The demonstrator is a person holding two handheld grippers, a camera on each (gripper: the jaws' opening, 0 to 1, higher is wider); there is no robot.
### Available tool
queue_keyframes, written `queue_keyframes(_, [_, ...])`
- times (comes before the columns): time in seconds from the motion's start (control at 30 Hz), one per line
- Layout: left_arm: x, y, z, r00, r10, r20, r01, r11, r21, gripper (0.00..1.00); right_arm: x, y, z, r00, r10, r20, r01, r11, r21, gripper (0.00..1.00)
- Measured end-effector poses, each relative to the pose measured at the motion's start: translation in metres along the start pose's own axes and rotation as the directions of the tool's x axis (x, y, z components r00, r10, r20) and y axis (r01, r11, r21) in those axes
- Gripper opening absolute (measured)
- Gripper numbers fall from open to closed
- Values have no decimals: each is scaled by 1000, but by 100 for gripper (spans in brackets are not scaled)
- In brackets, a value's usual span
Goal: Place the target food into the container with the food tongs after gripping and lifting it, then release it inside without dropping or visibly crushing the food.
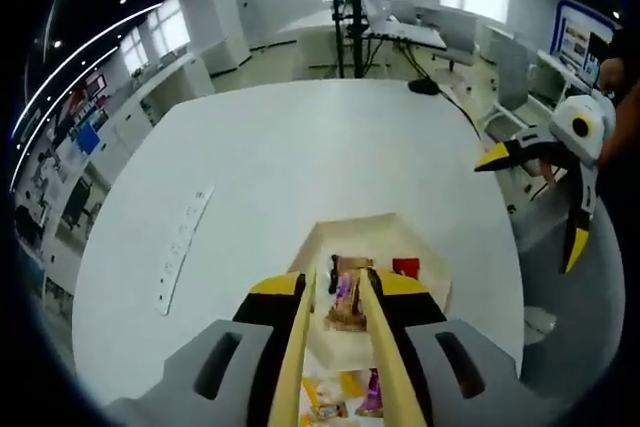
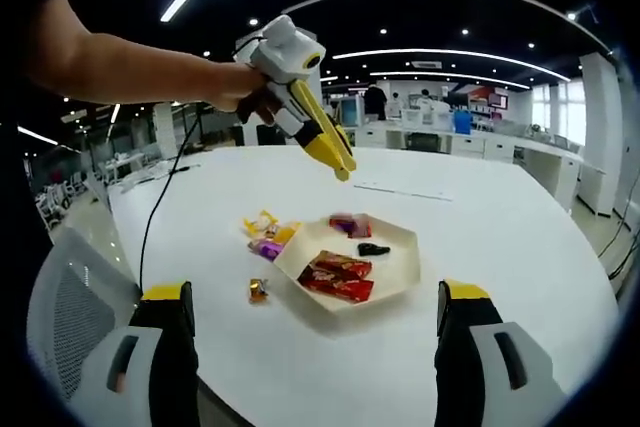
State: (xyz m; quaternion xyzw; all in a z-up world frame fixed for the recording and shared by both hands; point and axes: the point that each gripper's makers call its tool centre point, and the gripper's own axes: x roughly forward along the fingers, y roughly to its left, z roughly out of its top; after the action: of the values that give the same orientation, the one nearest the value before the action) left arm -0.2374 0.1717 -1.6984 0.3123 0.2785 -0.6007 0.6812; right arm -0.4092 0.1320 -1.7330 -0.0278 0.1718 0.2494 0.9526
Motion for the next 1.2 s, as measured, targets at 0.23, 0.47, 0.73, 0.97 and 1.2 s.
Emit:
queue_keyframes(0.23, [-5,2,4,1000,11,26,-11,1000,21,25,0,1,-1,1000,3,-5,-3,1000,2,99])
queue_keyframes(0.47, [-13,4,4,999,19,50,-19,1000,0,26,1,3,-1,1000,11,-10,-11,1000,-3,99])
queue_keyframes(0.73, [-21,7,1,996,27,86,-24,999,-33,26,1,3,-2,1000,14,-15,-14,1000,-4,99])
queue_keyframes(0.97, [-29,4,-2,988,57,144,-44,995,-93,26,2,4,-3,1000,18,-20,-18,1000,-8,99])
queue_keyframes(1.2, [-34,-12,-19,987,58,151,-39,992,-123,26,2,3,-3,1000,16,-23,-17,1000,-9,99])
